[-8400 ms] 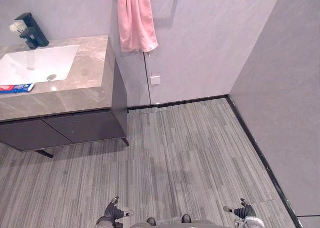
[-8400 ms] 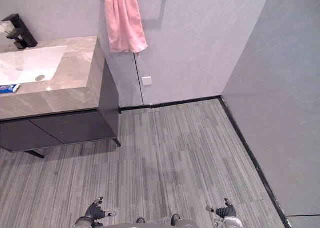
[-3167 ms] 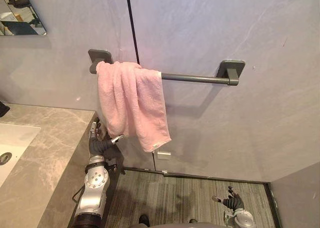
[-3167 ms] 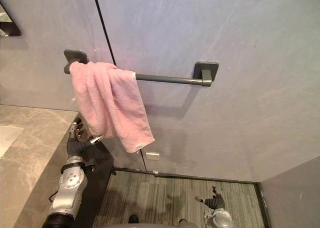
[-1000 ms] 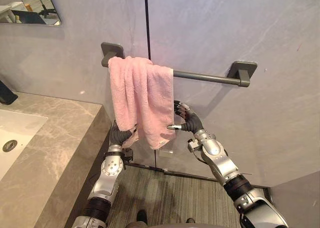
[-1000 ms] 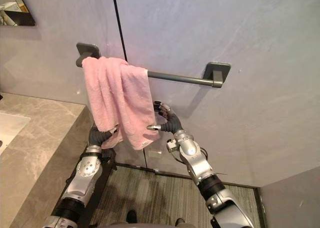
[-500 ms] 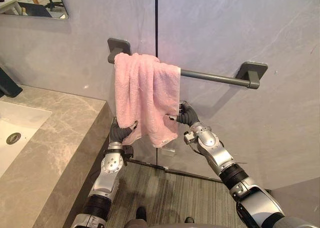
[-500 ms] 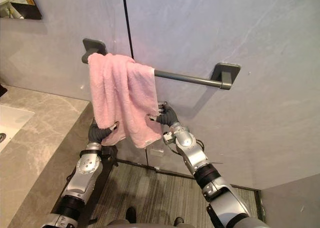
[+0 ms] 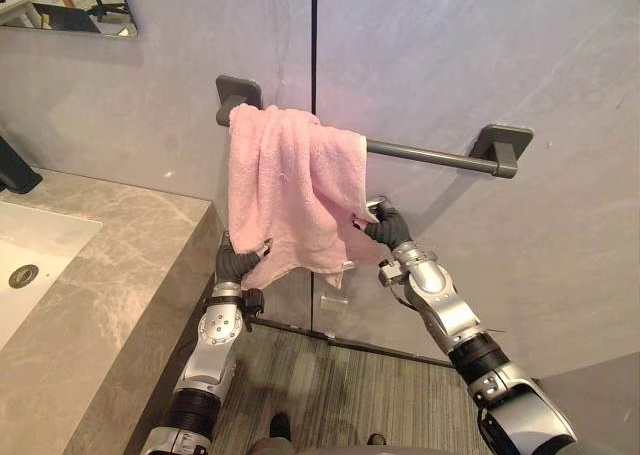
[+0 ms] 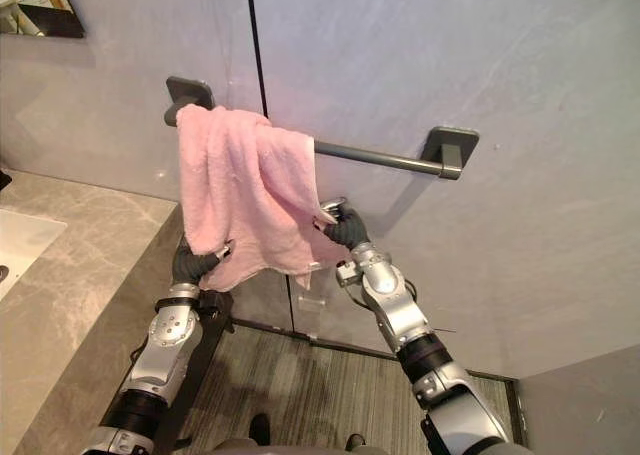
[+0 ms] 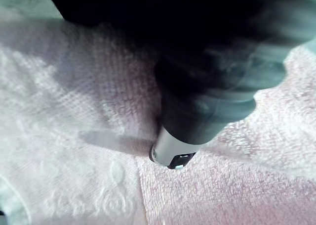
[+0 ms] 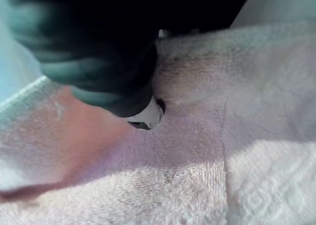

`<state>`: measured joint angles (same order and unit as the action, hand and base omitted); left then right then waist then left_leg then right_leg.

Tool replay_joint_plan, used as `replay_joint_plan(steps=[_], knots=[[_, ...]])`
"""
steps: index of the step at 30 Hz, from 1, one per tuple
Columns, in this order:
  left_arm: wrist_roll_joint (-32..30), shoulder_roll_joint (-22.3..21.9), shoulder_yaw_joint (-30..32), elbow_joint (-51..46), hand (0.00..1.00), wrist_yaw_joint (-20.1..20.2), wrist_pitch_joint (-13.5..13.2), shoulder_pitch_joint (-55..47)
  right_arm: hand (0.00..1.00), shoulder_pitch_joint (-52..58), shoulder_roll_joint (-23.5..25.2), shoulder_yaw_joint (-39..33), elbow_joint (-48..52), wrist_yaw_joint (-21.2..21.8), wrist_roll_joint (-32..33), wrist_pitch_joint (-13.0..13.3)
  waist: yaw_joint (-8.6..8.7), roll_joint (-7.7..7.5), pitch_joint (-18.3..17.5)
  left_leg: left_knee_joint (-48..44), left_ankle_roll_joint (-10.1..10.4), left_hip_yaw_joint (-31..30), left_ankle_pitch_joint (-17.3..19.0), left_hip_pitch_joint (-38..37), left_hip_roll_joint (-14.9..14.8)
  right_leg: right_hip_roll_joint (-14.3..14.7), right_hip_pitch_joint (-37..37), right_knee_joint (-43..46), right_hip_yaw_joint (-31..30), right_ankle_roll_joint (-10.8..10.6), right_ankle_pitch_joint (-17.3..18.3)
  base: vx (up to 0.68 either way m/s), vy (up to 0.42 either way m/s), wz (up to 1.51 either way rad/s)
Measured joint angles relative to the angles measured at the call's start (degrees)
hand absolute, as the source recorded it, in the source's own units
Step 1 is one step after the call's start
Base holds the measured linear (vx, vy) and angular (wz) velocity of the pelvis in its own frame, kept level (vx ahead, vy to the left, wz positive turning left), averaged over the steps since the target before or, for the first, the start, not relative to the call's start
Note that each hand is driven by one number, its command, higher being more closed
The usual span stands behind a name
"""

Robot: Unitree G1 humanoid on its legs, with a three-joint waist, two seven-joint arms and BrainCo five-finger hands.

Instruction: Organize washtable

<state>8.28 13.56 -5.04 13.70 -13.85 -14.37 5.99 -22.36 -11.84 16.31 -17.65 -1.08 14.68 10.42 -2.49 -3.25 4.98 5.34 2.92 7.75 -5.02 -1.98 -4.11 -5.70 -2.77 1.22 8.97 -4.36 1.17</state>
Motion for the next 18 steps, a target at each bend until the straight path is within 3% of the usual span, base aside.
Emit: replay_joint_plan(steps=[7, 10, 18], knots=[[0.0, -1.24, 0.95, -0.32, 1.0, 1.68, -0.03, -0.42, 1.0, 7.65, -2.06, -4.83, 7.94, 0.61, -0.05, 0.41, 0.64, 0.0, 0.0, 0.04, 0.0, 0.79, 0.04, -0.86, -0.09, 0.02, -0.03, 0.55, -1.02, -0.02, 0.01, -0.01, 0.001, -0.07], [0.01, -1.58, 0.96, -0.35, 1.0, 2.6, -0.12, -1.28, 1.0, 8.59, -2.05, -5.49, 7.97, 1.34, -0.04, 0.41, 1.72, 0.0, 0.0, 0.06, 0.01, 0.9, 0.05, -0.96, -0.19, 0.02, 0.0, 0.57, -1.19, -0.03, 0.01, -0.01, -0.001, -0.02], [0.04, -3.33, 0.96, -0.35, 1.0, 3.84, -0.22, -1.51, 1.0, 11.69, -1.07, -8.32, 10.06, 1.54, 0.24, 0.45, 1.89, 0.05, 0.04, 0.07, 0.1, 1.21, 0.12, -0.99, -0.73, 0.35, 0.15, 0.45, -1.48, -0.03, 0.0, 0.0, -0.002, -0.01]])
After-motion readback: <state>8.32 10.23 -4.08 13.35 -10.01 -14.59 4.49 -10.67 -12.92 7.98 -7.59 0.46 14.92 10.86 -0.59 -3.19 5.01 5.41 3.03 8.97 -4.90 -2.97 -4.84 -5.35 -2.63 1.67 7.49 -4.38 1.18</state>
